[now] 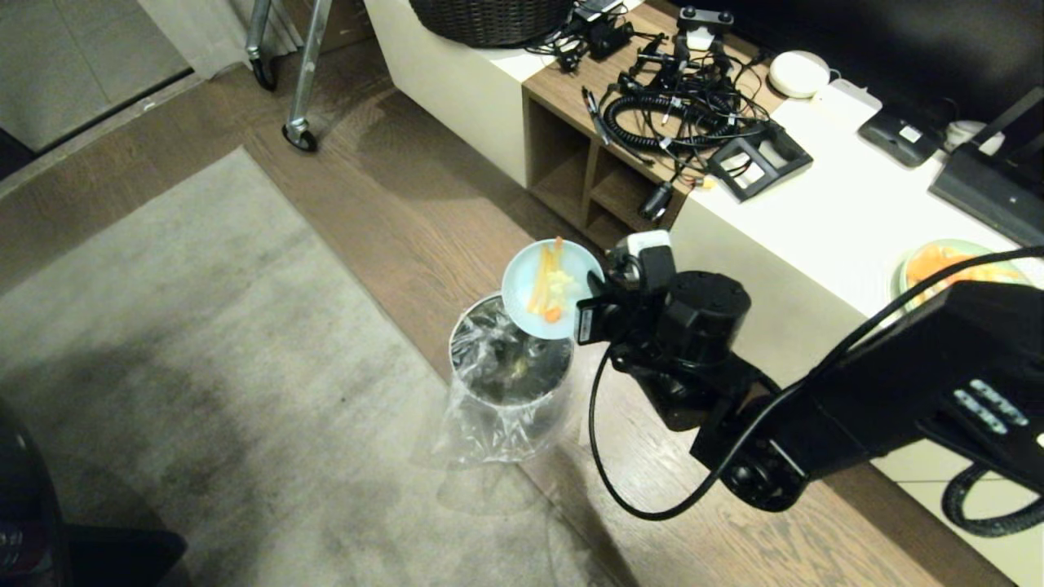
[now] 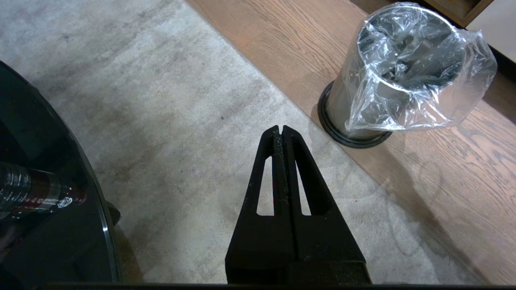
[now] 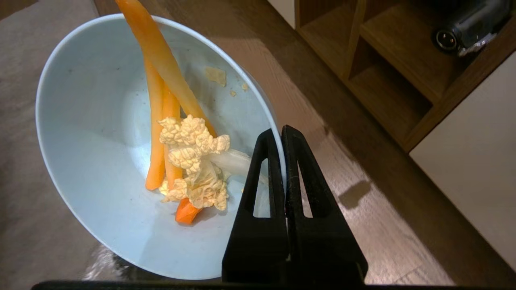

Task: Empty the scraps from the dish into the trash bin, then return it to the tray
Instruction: Pour the leftover food from the bowl into the trash can

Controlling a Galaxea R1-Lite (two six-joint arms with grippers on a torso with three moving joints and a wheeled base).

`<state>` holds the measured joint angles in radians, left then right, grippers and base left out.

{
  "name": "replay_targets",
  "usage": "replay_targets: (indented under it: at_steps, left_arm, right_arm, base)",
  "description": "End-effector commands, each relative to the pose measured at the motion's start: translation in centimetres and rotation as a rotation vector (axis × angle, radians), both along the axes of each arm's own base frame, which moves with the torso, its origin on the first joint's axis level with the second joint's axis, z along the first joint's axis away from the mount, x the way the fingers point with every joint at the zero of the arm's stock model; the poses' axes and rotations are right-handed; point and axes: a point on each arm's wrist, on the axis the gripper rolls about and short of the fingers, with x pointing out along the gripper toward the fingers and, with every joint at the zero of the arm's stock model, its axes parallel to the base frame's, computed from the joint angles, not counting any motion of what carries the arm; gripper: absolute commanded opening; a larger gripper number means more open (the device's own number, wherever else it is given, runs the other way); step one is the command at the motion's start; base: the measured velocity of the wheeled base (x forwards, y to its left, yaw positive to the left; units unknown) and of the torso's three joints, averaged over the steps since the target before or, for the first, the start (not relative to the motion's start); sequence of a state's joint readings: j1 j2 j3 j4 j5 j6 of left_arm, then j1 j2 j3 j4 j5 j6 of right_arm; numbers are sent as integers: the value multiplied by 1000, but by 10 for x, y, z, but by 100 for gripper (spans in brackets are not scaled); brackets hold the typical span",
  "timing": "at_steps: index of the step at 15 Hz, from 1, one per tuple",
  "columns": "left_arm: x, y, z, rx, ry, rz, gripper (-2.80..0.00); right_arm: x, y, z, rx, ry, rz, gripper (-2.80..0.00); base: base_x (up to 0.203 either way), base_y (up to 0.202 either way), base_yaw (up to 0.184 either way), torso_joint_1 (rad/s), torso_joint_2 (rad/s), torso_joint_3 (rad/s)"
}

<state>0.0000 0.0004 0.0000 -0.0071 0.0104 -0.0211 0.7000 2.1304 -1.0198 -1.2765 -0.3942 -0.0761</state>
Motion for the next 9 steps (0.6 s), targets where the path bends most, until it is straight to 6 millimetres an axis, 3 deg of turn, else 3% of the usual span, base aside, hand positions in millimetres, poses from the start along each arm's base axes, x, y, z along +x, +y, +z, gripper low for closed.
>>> replay_targets:
  at_steps: [1, 9]
  left_arm:
    - [0, 0, 0, 0, -1, 0, -280]
    - [0, 0, 0, 0, -1, 0, -280]
  right_arm:
    - [4, 6, -15, -29, -35, 0, -280]
    - [6, 18, -20, -125, -246, 79, -280]
  base:
    - [0, 0, 0, 0, 0, 0]
    - [0, 0, 0, 0, 0, 0]
